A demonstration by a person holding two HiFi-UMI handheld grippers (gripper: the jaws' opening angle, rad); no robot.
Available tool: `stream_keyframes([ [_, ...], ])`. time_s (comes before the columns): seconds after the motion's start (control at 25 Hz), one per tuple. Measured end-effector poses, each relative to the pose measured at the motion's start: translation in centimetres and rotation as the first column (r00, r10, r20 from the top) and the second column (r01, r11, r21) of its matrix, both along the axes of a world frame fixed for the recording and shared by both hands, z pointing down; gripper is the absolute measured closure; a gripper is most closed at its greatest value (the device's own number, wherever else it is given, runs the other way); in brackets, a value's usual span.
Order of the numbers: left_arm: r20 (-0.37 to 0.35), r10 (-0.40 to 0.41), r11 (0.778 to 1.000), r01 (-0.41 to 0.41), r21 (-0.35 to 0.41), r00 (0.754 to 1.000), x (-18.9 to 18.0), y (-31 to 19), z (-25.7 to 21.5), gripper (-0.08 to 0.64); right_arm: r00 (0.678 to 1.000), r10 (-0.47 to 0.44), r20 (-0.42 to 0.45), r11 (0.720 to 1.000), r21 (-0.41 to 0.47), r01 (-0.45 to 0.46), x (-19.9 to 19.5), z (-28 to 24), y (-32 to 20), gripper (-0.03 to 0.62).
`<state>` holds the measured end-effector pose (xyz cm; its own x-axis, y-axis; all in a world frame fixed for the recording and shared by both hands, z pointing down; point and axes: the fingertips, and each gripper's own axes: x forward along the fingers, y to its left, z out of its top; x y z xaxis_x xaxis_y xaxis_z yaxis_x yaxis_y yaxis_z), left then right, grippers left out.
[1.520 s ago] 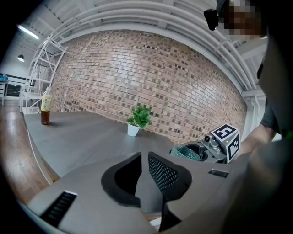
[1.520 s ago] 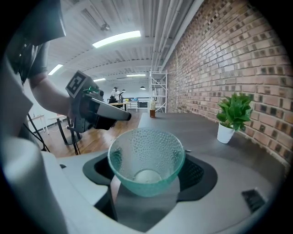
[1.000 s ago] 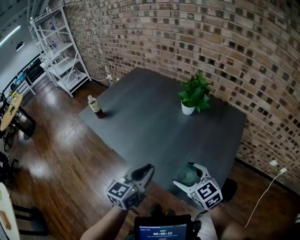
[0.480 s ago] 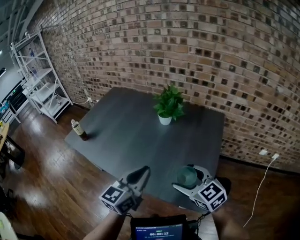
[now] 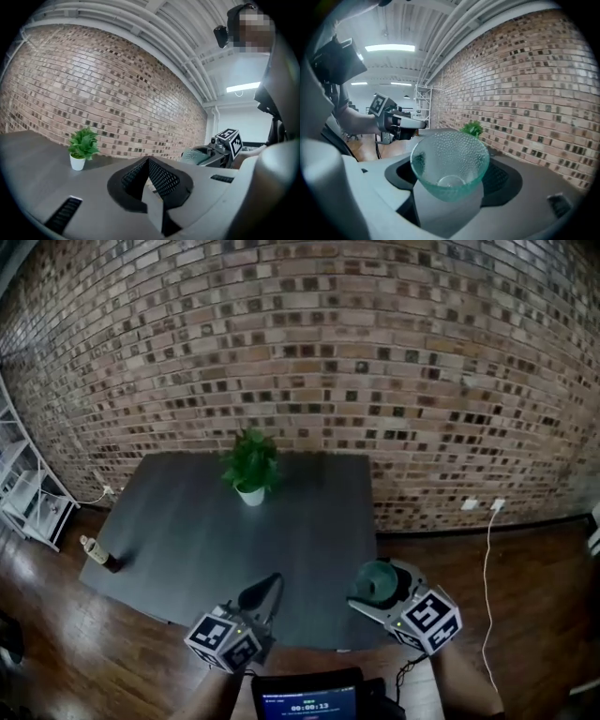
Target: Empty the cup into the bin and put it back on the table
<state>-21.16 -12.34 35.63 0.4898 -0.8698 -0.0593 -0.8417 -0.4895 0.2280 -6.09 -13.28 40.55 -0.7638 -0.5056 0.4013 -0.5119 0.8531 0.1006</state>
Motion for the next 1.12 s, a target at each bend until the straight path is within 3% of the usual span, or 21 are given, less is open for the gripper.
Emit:
stream_keyframes([
  [0.24,-0.018,0.191,0.981,-0.192,-0.021,0.981,6.1,-1.0,0.2,0.558,0.981,0.187,-0.053,0.982,-0.027,-0.189,7.1,-0.4,0.7,0.201],
  [0.36,-0.032,0.241,0.971,-0.241,0.005,0.97,7.8,-1.7,0.1,0.558,0.968,0.244,-0.064,0.969,-0.02,-0.246,9.7,-0.2,0.8,0.201],
  [0.56,-0.039,0.309,0.951,-0.31,-0.019,0.95,11.0,-2.1,0.8,0.558,0.944,0.317,-0.09,0.948,-0.01,-0.319,14.2,-0.1,1.6,0.201],
  [0.88,0.009,0.292,0.956,-0.292,-0.009,0.956,15.9,-4.6,-0.5,0.558,0.929,0.355,-0.106,0.934,-0.013,-0.358,21.4,0.1,-0.9,0.201],
  [1.12,0.033,0.228,0.974,-0.228,-0.011,0.973,18.4,-6.8,-0.3,0.558,0.929,0.348,-0.125,0.936,-0.012,-0.352,26.9,1.1,-4.1,0.201],
])
